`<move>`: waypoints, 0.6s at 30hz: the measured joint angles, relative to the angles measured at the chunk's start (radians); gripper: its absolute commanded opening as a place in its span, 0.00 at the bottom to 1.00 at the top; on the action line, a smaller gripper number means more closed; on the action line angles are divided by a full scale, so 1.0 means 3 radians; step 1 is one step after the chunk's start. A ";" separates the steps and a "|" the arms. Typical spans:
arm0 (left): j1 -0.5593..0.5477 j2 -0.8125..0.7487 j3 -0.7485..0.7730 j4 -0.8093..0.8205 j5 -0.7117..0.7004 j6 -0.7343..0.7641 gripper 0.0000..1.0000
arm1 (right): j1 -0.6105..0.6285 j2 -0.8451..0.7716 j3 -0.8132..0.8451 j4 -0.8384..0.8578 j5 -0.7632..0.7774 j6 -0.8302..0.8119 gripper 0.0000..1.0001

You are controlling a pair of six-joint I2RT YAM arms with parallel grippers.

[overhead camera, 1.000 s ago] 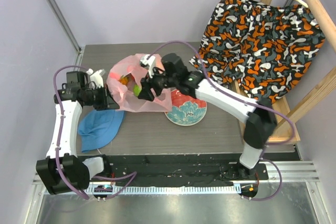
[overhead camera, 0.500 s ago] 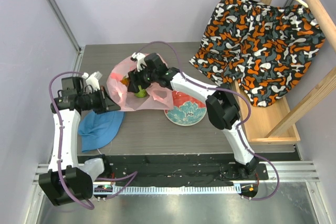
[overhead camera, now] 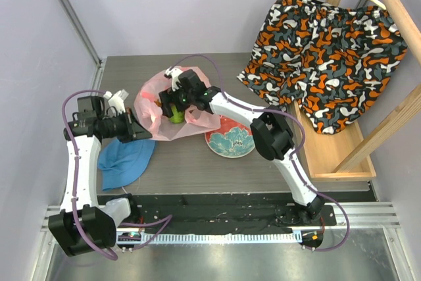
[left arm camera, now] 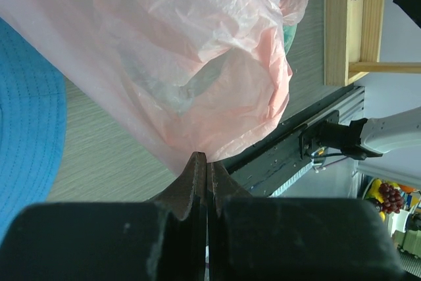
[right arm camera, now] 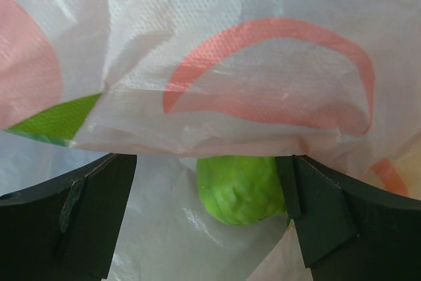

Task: Take the fake fruits out of the plastic bag
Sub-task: Take out the fake fruit from the plastic bag.

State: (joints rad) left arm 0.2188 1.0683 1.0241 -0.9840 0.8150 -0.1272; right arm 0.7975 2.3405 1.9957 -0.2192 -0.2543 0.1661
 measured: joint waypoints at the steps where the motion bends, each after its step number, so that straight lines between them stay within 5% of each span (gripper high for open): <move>1: 0.0000 0.0015 0.0000 0.0000 0.0003 0.0000 0.00 | 0.0004 0.0000 -0.0022 -0.0009 0.0024 -0.0005 0.98; 11: 0.0015 0.0116 0.0000 0.0003 0.0009 -0.0005 0.00 | 0.0036 0.0034 -0.0164 -0.0161 0.0262 0.0008 0.95; 13: 0.0015 0.0128 0.0000 0.0006 0.0017 -0.0006 0.00 | 0.0048 0.0050 -0.0164 -0.0181 0.0294 0.0005 0.86; 14: 0.0015 0.0132 0.0000 0.0008 0.0022 -0.0009 0.00 | 0.0058 0.0055 -0.0164 -0.0189 0.0300 -0.0004 0.73; 18: 0.0015 0.0151 0.0000 0.0033 0.0029 -0.0031 0.00 | 0.0086 0.0052 -0.0172 -0.0221 0.0290 -0.0108 0.55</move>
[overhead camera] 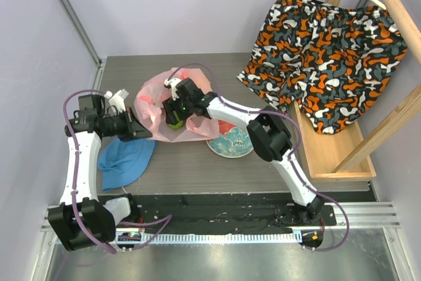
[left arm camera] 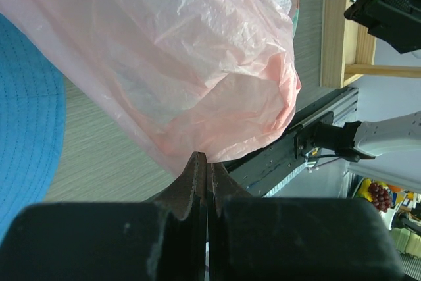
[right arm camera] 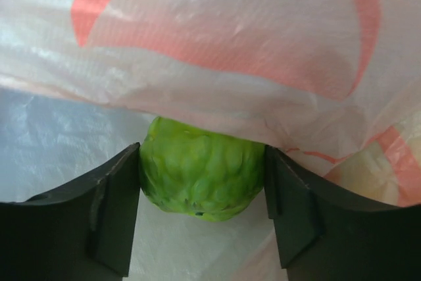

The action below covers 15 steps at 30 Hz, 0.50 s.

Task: Take the fake fruits out of the plastic bag
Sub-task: Take out the fake fruit from the plastic bag.

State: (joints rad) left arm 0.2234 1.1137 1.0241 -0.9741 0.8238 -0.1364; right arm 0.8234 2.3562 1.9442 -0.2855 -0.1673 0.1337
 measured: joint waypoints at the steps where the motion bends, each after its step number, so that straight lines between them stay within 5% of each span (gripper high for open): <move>1: 0.0000 0.0008 0.0000 0.0010 0.0000 -0.0015 0.00 | 0.0003 -0.0010 -0.0013 0.0003 -0.0014 -0.0017 0.54; 8: 0.0000 0.0165 0.0003 0.0134 0.0020 -0.0062 0.00 | -0.0029 -0.0403 -0.0146 -0.0111 -0.0519 -0.0135 0.52; 15: 0.0000 0.0284 0.0066 0.0212 0.0028 -0.0088 0.00 | -0.0118 -0.1420 -0.0322 -0.0122 -0.0999 -0.0262 0.51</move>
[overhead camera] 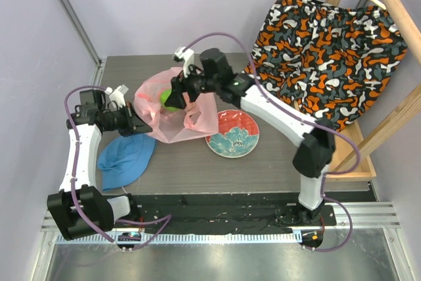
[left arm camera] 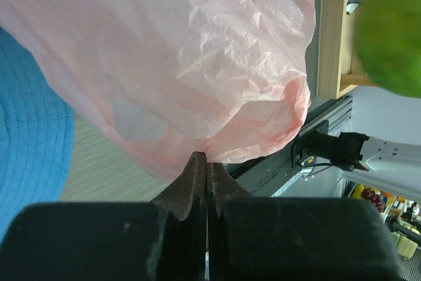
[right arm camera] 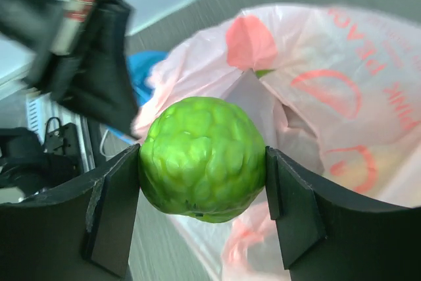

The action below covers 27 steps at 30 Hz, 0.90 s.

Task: Take the fake fruits out of the plastic bag
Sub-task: Take out the fake fruit from the plastic bag, then place the fake fruit on the plate.

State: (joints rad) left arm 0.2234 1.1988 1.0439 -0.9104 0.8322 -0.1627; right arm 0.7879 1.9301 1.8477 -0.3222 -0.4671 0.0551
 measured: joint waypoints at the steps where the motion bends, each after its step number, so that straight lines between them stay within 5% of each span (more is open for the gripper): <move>1: 0.0000 0.0005 0.0014 0.0013 0.0001 -0.0008 0.00 | -0.0020 -0.0153 -0.0055 -0.0008 -0.0033 -0.0036 0.51; 10: 0.0003 -0.0052 0.0041 0.0064 0.0001 -0.0043 0.00 | -0.0554 -0.0885 -0.0726 -0.0699 0.0312 -0.0890 0.48; 17: 0.0003 -0.0095 0.0041 0.0081 -0.0003 -0.0041 0.00 | -0.1113 -0.0891 -0.1583 -0.1024 0.0745 -0.1500 0.46; 27: 0.0004 -0.0095 0.0039 0.0080 -0.0005 -0.0041 0.00 | -0.1109 -0.0635 -0.1840 -0.0912 0.0922 -0.1939 0.47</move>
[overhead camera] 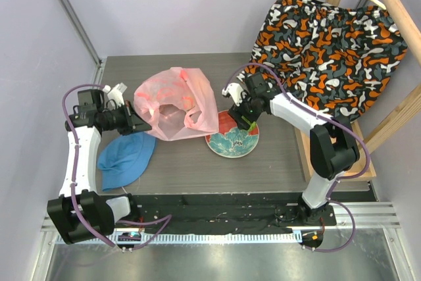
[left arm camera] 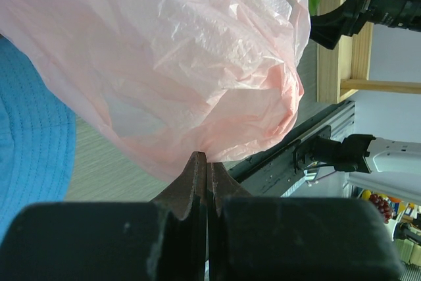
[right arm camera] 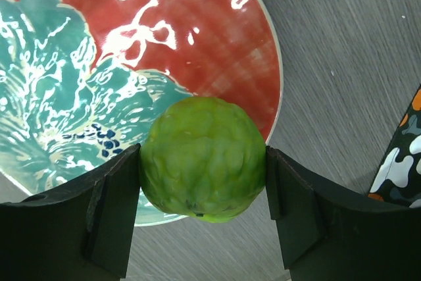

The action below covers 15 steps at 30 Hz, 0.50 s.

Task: Take the fake fruits out of the plastic bag
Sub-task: Place the fake fruit on the plate.

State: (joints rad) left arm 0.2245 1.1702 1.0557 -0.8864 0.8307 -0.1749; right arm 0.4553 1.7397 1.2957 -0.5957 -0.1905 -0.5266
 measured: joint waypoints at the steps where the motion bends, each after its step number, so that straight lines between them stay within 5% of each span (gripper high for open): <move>1: 0.0000 0.0000 -0.0001 0.0000 0.0000 0.0000 0.00 | 0.0000 0.0015 0.0000 0.0015 0.0013 -0.0008 0.49; 4: 0.0000 0.0000 -0.0008 0.0000 0.0000 0.0000 0.00 | 0.0000 0.0070 -0.0001 0.0075 0.0046 -0.0028 0.53; 6: 0.0000 0.0000 -0.0008 0.0001 0.0000 0.0000 0.00 | 0.0000 0.0106 -0.0008 0.0123 0.0066 -0.0045 0.76; 7: 0.0000 0.0000 -0.0008 0.0000 0.0000 0.0000 0.00 | 0.0000 0.0121 -0.0015 0.0144 0.0075 -0.0045 0.99; 15: 0.0000 0.0000 -0.0013 -0.0001 0.0000 0.0006 0.00 | 0.0000 0.0142 0.0140 -0.0006 -0.0081 0.0076 1.00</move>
State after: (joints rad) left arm 0.2245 1.1702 1.0519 -0.8867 0.8307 -0.1730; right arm 0.4553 1.7824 1.3376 -0.5976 -0.2150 -0.5037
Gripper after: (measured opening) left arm 0.012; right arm 0.995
